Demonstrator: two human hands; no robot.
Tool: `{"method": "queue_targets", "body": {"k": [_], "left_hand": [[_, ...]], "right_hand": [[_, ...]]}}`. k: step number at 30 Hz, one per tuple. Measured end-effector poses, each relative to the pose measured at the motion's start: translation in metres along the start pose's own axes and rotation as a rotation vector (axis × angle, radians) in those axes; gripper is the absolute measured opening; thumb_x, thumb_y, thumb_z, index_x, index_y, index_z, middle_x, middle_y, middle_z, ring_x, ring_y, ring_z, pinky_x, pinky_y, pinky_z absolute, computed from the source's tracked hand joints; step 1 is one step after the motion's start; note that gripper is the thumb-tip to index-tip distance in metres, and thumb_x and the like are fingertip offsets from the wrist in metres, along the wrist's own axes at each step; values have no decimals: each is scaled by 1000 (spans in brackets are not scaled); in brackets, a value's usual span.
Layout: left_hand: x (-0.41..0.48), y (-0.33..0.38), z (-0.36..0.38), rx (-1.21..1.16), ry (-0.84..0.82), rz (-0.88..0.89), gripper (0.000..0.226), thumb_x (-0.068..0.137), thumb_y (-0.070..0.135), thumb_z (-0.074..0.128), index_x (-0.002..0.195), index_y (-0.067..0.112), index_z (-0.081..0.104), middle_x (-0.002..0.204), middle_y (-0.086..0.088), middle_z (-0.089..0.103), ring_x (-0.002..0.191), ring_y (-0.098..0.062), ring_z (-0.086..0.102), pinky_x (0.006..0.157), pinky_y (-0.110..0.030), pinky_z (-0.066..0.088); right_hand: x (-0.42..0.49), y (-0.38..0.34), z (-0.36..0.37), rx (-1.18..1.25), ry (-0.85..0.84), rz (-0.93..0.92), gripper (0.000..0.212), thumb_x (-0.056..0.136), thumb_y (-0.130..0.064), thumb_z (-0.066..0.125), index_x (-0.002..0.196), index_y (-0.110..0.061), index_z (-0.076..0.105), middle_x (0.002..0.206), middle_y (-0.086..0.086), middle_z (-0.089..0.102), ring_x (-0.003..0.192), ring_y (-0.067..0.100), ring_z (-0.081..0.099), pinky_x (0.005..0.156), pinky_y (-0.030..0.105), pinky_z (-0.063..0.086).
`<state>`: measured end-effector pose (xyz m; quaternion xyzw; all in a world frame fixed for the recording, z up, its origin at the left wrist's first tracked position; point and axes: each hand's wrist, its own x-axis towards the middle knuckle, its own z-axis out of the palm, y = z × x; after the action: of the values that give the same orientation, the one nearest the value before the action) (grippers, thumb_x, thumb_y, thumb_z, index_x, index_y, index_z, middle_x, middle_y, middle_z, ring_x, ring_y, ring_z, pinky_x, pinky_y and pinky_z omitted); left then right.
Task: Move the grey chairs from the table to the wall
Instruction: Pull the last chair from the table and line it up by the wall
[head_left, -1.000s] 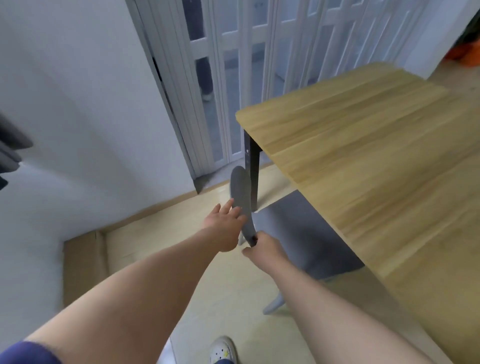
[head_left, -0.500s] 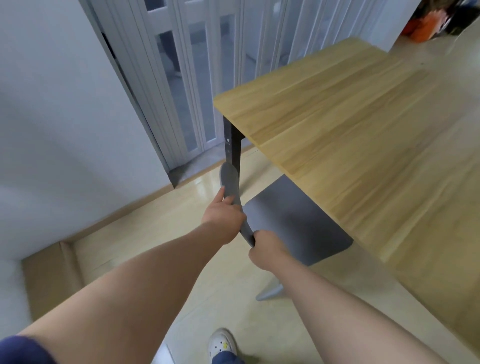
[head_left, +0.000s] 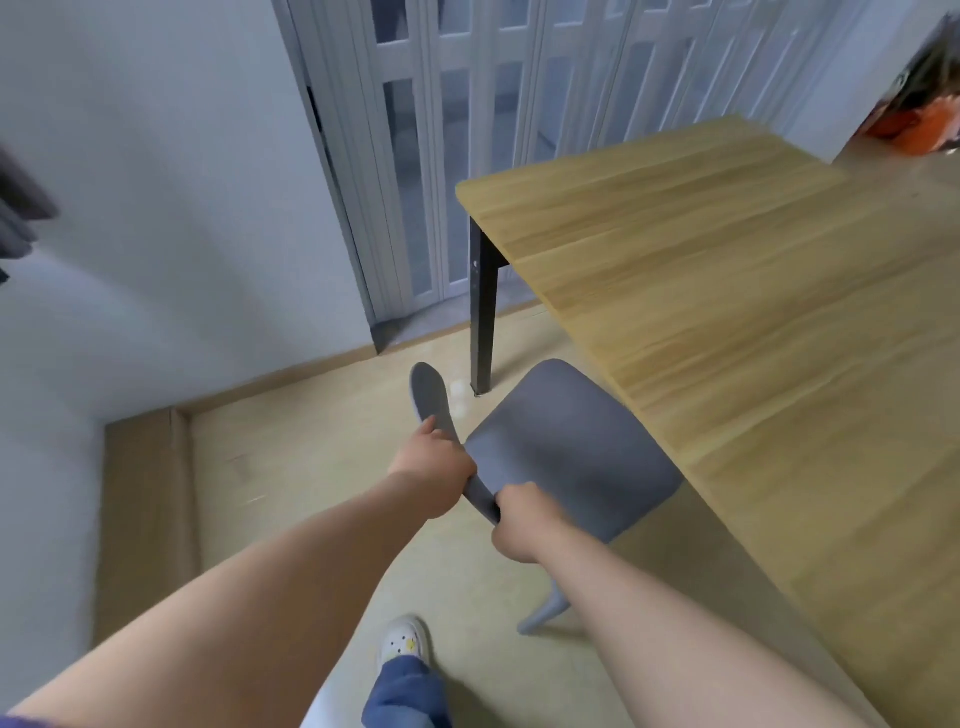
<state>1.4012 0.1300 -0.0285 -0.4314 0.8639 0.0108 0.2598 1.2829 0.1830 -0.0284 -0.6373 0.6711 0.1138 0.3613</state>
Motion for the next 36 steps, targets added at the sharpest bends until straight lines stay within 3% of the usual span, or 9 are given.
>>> {"method": "queue_targets", "body": {"k": [3,6,11,14,18,25,30,34,36], "left_hand": [[-36,46,11,-47,-11,-73,32,88,3,46,107,19,66,118,-1,67,121,-23,51,117,-34,20],[-53,76,19,-115,25,-115,35,87,1,45,108,20,65,117,-1,68,120,-23,52,116,-32,21],[-99,136,32,-243,49,-207,35,87,1,43,106,20,65,113,-1,69,114,-23,56,107,-27,29],[-128,162,41,-278,45,-242,32,89,3,42,105,18,65,111,-1,69,110,-24,58,99,-26,34],[-179,191,55,-344,-32,-290,31,91,7,41,109,14,66,115,-5,68,108,-27,59,86,-31,43],[-264,243,97,-332,-120,-297,30,92,5,40,111,13,62,118,-5,66,110,-27,61,79,-33,46],[-324,292,137,-300,-153,-257,34,91,1,42,116,16,60,119,0,66,109,-24,63,70,-29,41],[-352,336,144,-242,-186,-214,32,91,0,44,114,12,62,115,-4,68,107,-26,64,71,-30,43],[-366,358,145,-222,-204,-164,29,92,1,45,113,11,63,115,-5,68,108,-26,64,72,-29,43]], "right_hand": [[-36,26,24,-56,12,-60,30,85,-1,41,108,-3,60,86,7,48,80,28,46,60,28,37],[-56,46,40,-64,23,-65,18,85,0,41,92,-8,55,72,6,43,80,29,46,66,29,37],[-102,79,72,-24,14,-82,29,84,1,40,102,-4,62,84,10,51,79,28,47,62,27,36],[-125,90,90,-34,-20,-120,32,84,0,40,107,-4,62,101,19,61,82,27,48,68,27,37],[-159,92,120,-94,-40,-183,32,85,-1,41,110,-6,62,118,17,62,101,32,59,73,28,39],[-242,88,193,-225,-60,-226,19,86,3,40,93,-10,51,123,18,58,113,35,58,78,33,45],[-303,89,255,-380,-61,-209,33,88,6,43,118,-4,54,129,18,53,120,35,54,91,38,48],[-341,105,279,-457,-59,-183,21,88,8,44,87,-13,44,127,16,55,119,34,55,88,38,48],[-361,116,291,-460,-50,-162,33,88,9,43,67,-12,31,126,16,56,118,34,55,80,38,46]]}}
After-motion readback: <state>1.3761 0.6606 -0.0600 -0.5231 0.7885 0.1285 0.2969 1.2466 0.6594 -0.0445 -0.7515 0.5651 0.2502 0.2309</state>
